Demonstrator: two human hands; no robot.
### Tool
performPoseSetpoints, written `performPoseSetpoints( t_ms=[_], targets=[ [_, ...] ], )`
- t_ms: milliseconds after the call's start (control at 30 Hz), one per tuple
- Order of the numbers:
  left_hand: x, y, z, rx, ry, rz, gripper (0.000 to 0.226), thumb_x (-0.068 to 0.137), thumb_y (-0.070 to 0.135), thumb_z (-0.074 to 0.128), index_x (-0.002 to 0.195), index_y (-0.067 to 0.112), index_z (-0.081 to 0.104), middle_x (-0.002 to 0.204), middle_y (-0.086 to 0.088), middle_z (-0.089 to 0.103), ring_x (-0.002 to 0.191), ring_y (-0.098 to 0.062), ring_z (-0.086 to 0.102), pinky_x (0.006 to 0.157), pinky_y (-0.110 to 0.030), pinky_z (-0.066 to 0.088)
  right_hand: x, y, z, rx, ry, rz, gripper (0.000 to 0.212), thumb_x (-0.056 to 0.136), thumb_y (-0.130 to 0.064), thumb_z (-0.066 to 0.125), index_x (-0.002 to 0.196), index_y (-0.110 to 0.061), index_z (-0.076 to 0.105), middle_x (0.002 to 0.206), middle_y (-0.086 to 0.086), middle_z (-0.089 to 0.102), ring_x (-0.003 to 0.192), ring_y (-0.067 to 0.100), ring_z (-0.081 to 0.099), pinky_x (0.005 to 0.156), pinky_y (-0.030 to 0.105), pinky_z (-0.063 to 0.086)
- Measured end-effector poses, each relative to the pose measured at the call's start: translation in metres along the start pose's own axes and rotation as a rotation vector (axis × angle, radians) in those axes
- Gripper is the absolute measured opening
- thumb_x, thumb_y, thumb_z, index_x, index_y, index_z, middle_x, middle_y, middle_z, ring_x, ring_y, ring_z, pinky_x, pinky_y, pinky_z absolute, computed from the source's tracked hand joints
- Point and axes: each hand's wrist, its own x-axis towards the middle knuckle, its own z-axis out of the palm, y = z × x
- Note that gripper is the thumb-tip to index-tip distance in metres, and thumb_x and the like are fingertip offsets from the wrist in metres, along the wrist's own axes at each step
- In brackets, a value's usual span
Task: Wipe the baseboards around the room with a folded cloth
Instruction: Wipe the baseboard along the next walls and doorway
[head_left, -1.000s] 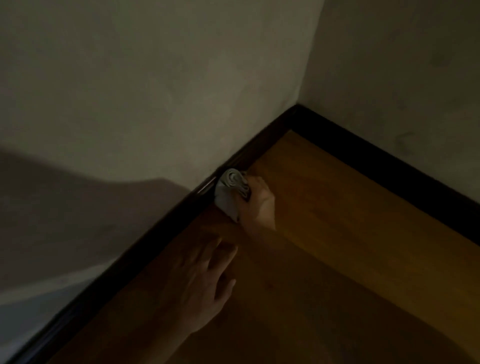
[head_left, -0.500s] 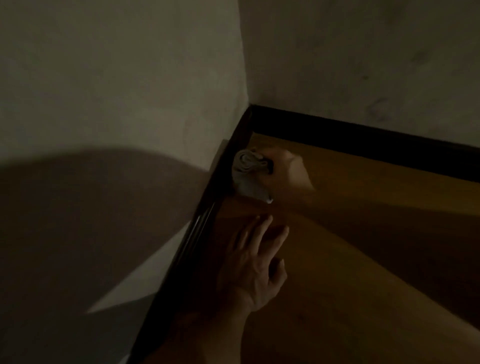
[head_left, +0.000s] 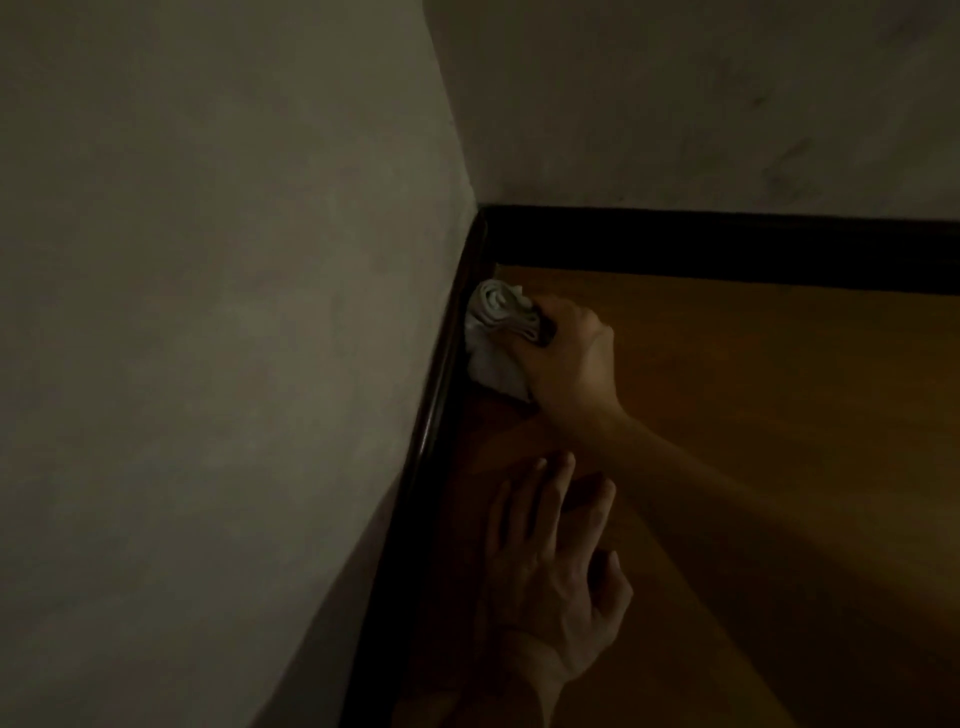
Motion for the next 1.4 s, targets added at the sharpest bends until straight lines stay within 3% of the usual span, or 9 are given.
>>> performPoseSetpoints(
  t_ms=[233, 400, 500, 633, 733, 933, 1033, 1267, 1400],
  targets=[
    [0.000, 0.000, 0.001, 0.035, -0.012, 0.001, 0.066, 0.083, 0.049, 0.054, 0.148, 0.042, 0.041, 0.161, 0.002, 0.034, 0.147, -0.025, 0.033, 0.115, -0.049, 0.025, 0.018, 0.000, -0.006, -0.021, 0.021, 0.028, 0.014, 0.083, -0.027, 0.074, 0.093, -0.017, 0.073, 0.084, -0.003, 0.071, 0.079, 0.011, 0.065, 0.064, 0.027, 0.046],
    [-0.002, -0.001, 0.004, 0.014, 0.072, 0.018, 0.049, 0.079, 0.046, 0.057, 0.127, 0.037, 0.053, 0.149, -0.004, 0.051, 0.137, -0.030, 0.046, 0.111, -0.051, 0.033, -0.017, 0.006, -0.002, -0.001, -0.042, -0.111, 0.016, 0.083, -0.024, 0.074, 0.098, -0.019, 0.074, 0.087, -0.008, 0.069, 0.080, -0.004, 0.057, 0.063, 0.006, 0.037],
    [-0.003, 0.000, 0.004, 0.027, 0.085, 0.017, 0.050, 0.080, 0.046, 0.055, 0.129, 0.037, 0.052, 0.147, -0.004, 0.052, 0.136, -0.029, 0.047, 0.110, -0.050, 0.035, -0.021, 0.007, -0.002, -0.015, -0.058, -0.145, 0.019, 0.080, -0.020, 0.077, 0.099, -0.018, 0.075, 0.085, -0.015, 0.062, 0.081, -0.009, 0.050, 0.065, 0.000, 0.034],
    [-0.001, -0.003, 0.006, 0.053, 0.000, 0.010, 0.059, 0.082, 0.050, 0.055, 0.139, 0.041, 0.048, 0.161, 0.002, 0.035, 0.147, -0.024, 0.032, 0.115, -0.047, 0.024, 0.019, 0.001, -0.002, -0.025, 0.048, -0.020, 0.011, 0.082, -0.021, 0.071, 0.093, -0.018, 0.073, 0.081, -0.005, 0.069, 0.075, 0.003, 0.059, 0.061, 0.018, 0.040],
    [-0.002, -0.002, 0.006, 0.035, -0.010, 0.000, 0.058, 0.084, 0.051, 0.053, 0.141, 0.042, 0.048, 0.162, 0.004, 0.031, 0.148, -0.023, 0.029, 0.116, -0.047, 0.021, 0.042, -0.001, 0.002, -0.076, 0.107, 0.068, 0.017, 0.085, -0.028, 0.067, 0.101, -0.023, 0.072, 0.094, -0.002, 0.073, 0.090, 0.016, 0.066, 0.069, 0.026, 0.046],
    [-0.001, -0.001, 0.010, 0.051, -0.025, -0.012, 0.072, 0.085, 0.053, 0.051, 0.154, 0.045, 0.032, 0.164, 0.004, 0.027, 0.150, -0.023, 0.025, 0.116, -0.049, 0.022, 0.045, 0.001, -0.008, -0.044, 0.061, 0.011, 0.024, 0.083, -0.036, 0.073, 0.103, -0.023, 0.075, 0.095, -0.005, 0.074, 0.092, 0.011, 0.067, 0.072, 0.019, 0.046],
    [-0.002, -0.001, 0.010, 0.028, -0.011, -0.005, 0.066, 0.084, 0.051, 0.053, 0.148, 0.044, 0.041, 0.164, 0.003, 0.028, 0.149, -0.024, 0.027, 0.116, -0.049, 0.024, 0.047, -0.001, -0.003, -0.025, 0.132, 0.036, 0.021, 0.084, -0.030, 0.070, 0.102, -0.022, 0.073, 0.095, -0.004, 0.074, 0.091, 0.014, 0.067, 0.075, 0.028, 0.051],
    [0.000, 0.000, 0.009, 0.052, -0.015, -0.008, 0.067, 0.083, 0.051, 0.053, 0.149, 0.044, 0.039, 0.162, 0.002, 0.031, 0.149, -0.024, 0.028, 0.117, -0.048, 0.023, 0.037, 0.001, -0.005, -0.003, 0.125, -0.006, 0.020, 0.083, -0.025, 0.072, 0.101, -0.018, 0.074, 0.093, -0.002, 0.073, 0.088, 0.012, 0.067, 0.068, 0.017, 0.042],
    [-0.001, -0.001, 0.007, 0.017, 0.039, 0.019, 0.047, 0.077, 0.044, 0.054, 0.124, 0.038, 0.053, 0.156, -0.002, 0.042, 0.145, -0.027, 0.034, 0.114, -0.049, 0.025, 0.018, -0.008, 0.006, 0.020, 0.166, 0.035, 0.023, 0.083, -0.020, 0.068, 0.106, -0.019, 0.073, 0.096, -0.001, 0.073, 0.087, 0.010, 0.064, 0.061, 0.009, 0.035]
  ],
)
